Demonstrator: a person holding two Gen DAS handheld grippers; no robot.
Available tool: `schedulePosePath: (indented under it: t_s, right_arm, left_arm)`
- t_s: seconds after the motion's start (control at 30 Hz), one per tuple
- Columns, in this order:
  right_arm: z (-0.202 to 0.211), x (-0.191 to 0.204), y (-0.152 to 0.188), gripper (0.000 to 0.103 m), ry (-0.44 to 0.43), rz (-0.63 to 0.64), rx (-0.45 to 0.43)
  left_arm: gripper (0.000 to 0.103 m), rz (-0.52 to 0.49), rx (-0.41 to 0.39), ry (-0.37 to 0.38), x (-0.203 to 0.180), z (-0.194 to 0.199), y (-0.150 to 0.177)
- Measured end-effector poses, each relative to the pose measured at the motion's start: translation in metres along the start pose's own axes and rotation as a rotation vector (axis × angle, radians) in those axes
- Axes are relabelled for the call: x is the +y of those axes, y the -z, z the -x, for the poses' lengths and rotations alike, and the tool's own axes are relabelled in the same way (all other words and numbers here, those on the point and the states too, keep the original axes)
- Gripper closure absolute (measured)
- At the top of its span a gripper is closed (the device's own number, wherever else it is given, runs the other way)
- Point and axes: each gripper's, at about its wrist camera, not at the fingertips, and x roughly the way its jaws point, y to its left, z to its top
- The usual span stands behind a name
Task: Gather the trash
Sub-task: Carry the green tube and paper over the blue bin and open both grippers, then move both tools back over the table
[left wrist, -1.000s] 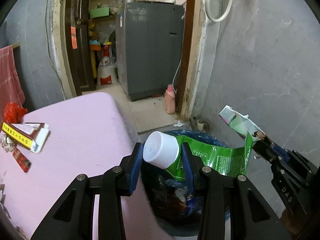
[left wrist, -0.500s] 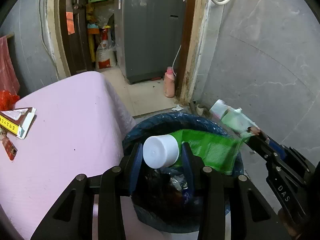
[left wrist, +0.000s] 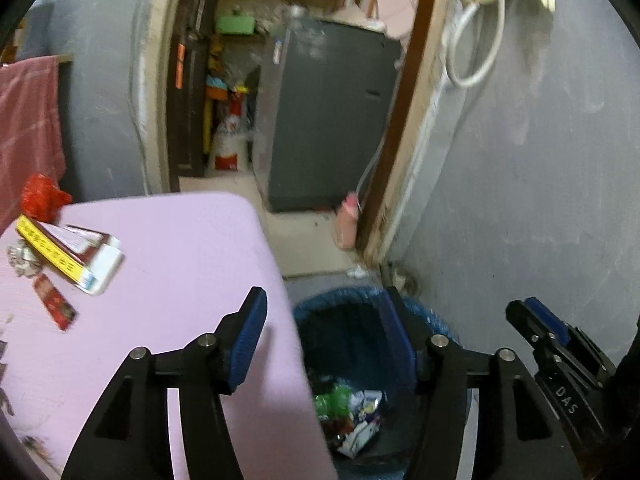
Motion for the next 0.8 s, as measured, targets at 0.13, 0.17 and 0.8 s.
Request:
schedulePosePath:
  t_s: [0.13,0.17,0.8]
  right_arm:
    - [0.014,0.014,-0.014,0.054,-0.019,0.004,-0.075]
    - [0.017,0.019,-0.017,0.052,-0.026,0.005,-0.091]
    - [0.01,0.116,-0.038,0.0,-0.195,0.05,-0.154]
  left_arm:
    - [0.032,0.022,-0.056,-0.027,0.015,0.023,-0.01]
    - [0.026,0.027,-0.07,-0.033,0.019,0.029,-0.012]
    - [0.019,0.146,-0.123,-0.223,0.141,0.09,-0.015]
